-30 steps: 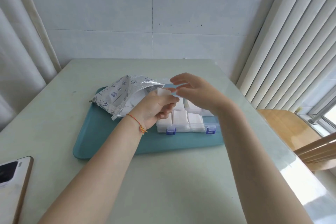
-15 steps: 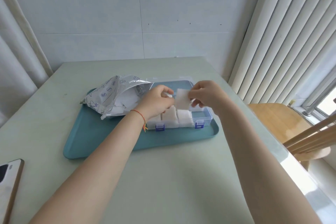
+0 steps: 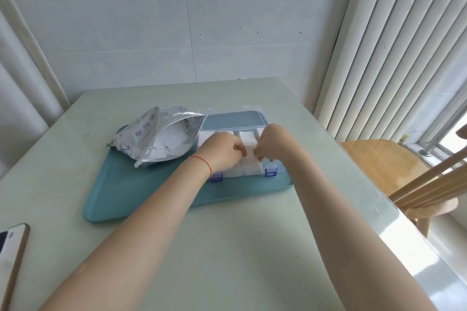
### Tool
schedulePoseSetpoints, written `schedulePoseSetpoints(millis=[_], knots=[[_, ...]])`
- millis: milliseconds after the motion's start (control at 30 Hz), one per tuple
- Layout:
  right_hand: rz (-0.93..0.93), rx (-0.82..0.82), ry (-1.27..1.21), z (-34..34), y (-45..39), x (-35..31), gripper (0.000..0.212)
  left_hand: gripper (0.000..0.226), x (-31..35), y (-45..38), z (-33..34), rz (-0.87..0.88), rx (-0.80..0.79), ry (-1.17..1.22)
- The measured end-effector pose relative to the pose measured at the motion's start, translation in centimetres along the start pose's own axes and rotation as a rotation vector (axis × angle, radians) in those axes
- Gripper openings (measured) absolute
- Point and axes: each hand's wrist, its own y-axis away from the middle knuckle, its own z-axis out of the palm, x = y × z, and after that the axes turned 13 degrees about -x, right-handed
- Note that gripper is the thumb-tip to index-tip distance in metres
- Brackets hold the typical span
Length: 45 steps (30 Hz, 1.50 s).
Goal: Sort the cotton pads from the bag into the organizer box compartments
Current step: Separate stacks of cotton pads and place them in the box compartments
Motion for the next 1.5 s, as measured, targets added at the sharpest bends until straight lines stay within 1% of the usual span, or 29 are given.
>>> schedulePoseSetpoints(millis=[33,67,133,200,233,267,333,367,400,433,467,500,567,600,667,700,800,833,933,1000,1100,1167,1300,1333,1367,1400,1433,1467,1500], knots=[[-0.004,0.027,0.029,0.3,-0.1,0.0,0.007,0.036,0.0,-0.1,0.1,0.005,-0.021,-0.017],[-0.007,0.056,0.055,0.5,-0.3,0.1,0.008,0.036,0.0,-0.2,0.1,0.01,-0.043,-0.036],[-0.001,0.105,0.088,0.7,-0.4,0.1,0.022,0.036,0.0,-0.3,0.0,0.013,-0.095,-0.065],[-0.024,0.164,0.088,0.7,-0.3,-0.6,0.022,0.038,-0.4,0.0,-0.2,0.025,-0.083,-0.033],[-0.06,0.194,0.074,0.6,-0.3,-1.2,0.015,0.038,-0.8,0.4,-0.5,0.039,-0.014,0.008],[-0.11,0.226,0.054,0.6,-0.3,-1.9,0.006,0.035,-1.3,0.8,-0.9,0.057,0.117,0.062],[-0.209,0.258,-0.003,1.0,-0.3,-3.8,0.011,0.026,-3.2,2.1,-2.0,0.071,0.493,0.16],[-0.253,0.257,-0.022,1.5,-0.3,-4.9,0.013,0.023,-4.3,2.8,-2.5,0.049,0.665,0.176],[-0.296,0.252,-0.023,2.0,-0.4,-6.3,0.014,0.019,-5.4,3.7,-3.3,0.002,0.785,0.18],[-0.32,0.241,-0.015,2.5,-0.5,-7.3,0.015,0.016,-6.3,4.3,-3.8,-0.059,0.834,0.183],[-0.354,0.218,0.004,3.3,-0.7,-8.9,0.016,0.016,-7.7,5.3,-4.5,-0.138,0.828,0.185],[-0.38,0.192,0.028,4.0,-1.0,-10.3,0.018,0.022,-9.1,6.0,-5.1,-0.216,0.763,0.175],[-0.392,0.122,0.073,5.0,-1.5,-11.7,0.022,0.035,-10.8,6.3,-5.0,-0.342,0.562,0.132],[-0.402,0.089,0.111,5.7,-1.7,-12.8,0.025,0.031,-12.0,6.6,-4.8,-0.371,0.519,0.131],[-0.396,0.041,0.244,6.7,-2.0,-14.2,0.039,0.011,-13.0,6.5,-4.4,-0.33,0.569,0.179],[-0.38,0.028,0.332,7.2,-2.1,-15.0,0.046,0.007,-13.6,6.6,-4.4,-0.303,0.614,0.218],[-0.306,0.015,0.488,7.8,-2.6,-16.4,0.059,0.009,-14.2,6.7,-4.5,-0.241,0.699,0.326],[-0.294,0.014,0.508,7.9,-2.8,-16.6,0.059,0.009,-14.2,6.7,-4.5,-0.229,0.711,0.363],[-0.274,0.024,0.618,8.1,-3.1,-17.3,0.043,0.007,-14.8,6.8,-4.5,-0.216,0.706,0.448],[-0.268,0.047,0.654,8.2,-3.2,-17.5,0.037,0.005,-15.0,6.6,-4.5,-0.204,0.706,0.48],[-0.267,0.092,0.616,7.9,-3.1,-17.5,0.025,0.005,-15.3,6.5,-4.4,-0.194,0.706,0.517],[-0.252,0.095,0.495,7.2,-3.2,-17.2,0.013,0.005,-15.4,6.6,-4.2,-0.18,0.699,0.535],[-0.28,0.015,0.045,5.9,-2.9,-16.9,0.023,0.006,-15.2,6.7,-4.3,-0.163,0.69,0.535],[-0.274,-0.025,-0.05,5.7,-2.7,-17.0,0.023,0.006,-15.2,6.7,-4.3,-0.166,0.688,0.534],[-0.253,-0.069,-0.089,5.7,-2.7,-17.1,0.024,0.005,-15.2,6.7,-4.4,-0.168,0.689,0.534],[-0.259,-0.079,-0.083,6.0,-2.7,-17.3,0.024,0.005,-15.2,6.6,-4.4,-0.169,0.689,0.534],[-0.257,-0.059,-0.023,6.3,-3.0,-17.4,0.02,0.005,-15.1,6.7,-4.4,-0.172,0.69,0.537],[-0.271,-0.02,0.058,6.7,-3.3,-17.6,0.007,0.006,-15.1,6.7,-4.5,-0.172,0.69,0.544],[-0.272,0.031,0.134,7.2,-3.8,-17.6,0.021,0.006,-15.1,6.7,-4.5,-0.169,0.69,0.552]])
